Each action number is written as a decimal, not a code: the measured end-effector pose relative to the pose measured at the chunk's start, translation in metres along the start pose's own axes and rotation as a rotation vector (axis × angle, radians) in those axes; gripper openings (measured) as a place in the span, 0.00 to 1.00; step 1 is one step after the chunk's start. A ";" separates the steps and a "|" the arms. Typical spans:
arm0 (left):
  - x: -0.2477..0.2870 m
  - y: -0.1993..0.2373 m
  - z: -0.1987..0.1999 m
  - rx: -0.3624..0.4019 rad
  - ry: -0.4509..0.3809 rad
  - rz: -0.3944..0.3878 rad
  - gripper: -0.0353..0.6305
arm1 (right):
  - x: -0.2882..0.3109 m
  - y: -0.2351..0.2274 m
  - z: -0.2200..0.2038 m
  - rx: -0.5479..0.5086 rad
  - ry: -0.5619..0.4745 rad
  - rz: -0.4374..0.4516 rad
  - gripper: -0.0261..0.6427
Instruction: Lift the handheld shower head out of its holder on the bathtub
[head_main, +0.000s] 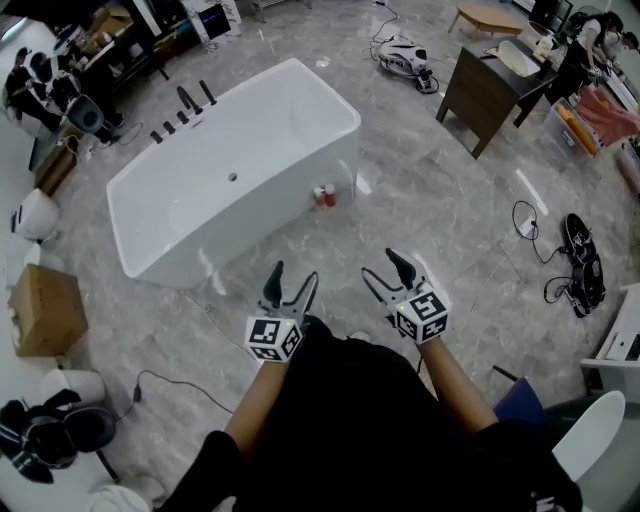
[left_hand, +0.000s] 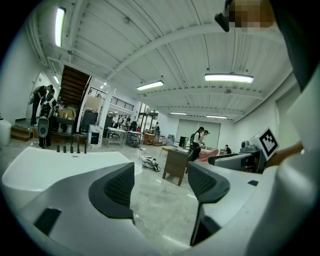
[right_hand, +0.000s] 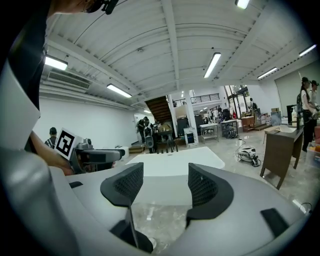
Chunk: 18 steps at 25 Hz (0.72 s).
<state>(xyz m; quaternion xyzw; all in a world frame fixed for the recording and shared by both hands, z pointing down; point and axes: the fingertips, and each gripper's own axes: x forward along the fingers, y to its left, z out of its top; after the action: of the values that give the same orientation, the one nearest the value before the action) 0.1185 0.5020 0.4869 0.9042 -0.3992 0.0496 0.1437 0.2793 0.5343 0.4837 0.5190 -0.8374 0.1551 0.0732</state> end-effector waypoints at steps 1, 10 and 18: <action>-0.001 0.001 0.000 0.002 0.001 0.007 0.52 | 0.001 0.000 0.000 0.002 0.000 0.005 0.41; -0.027 0.037 0.002 0.004 -0.011 0.125 0.52 | 0.018 0.014 -0.020 0.028 0.038 0.075 0.40; -0.039 0.102 0.007 -0.030 -0.030 0.215 0.52 | 0.072 0.034 -0.015 0.027 0.064 0.128 0.40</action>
<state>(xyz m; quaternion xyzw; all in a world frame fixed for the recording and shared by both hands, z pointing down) 0.0167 0.4619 0.4953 0.8546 -0.4965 0.0452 0.1453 0.2163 0.4921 0.5121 0.4600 -0.8639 0.1875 0.0829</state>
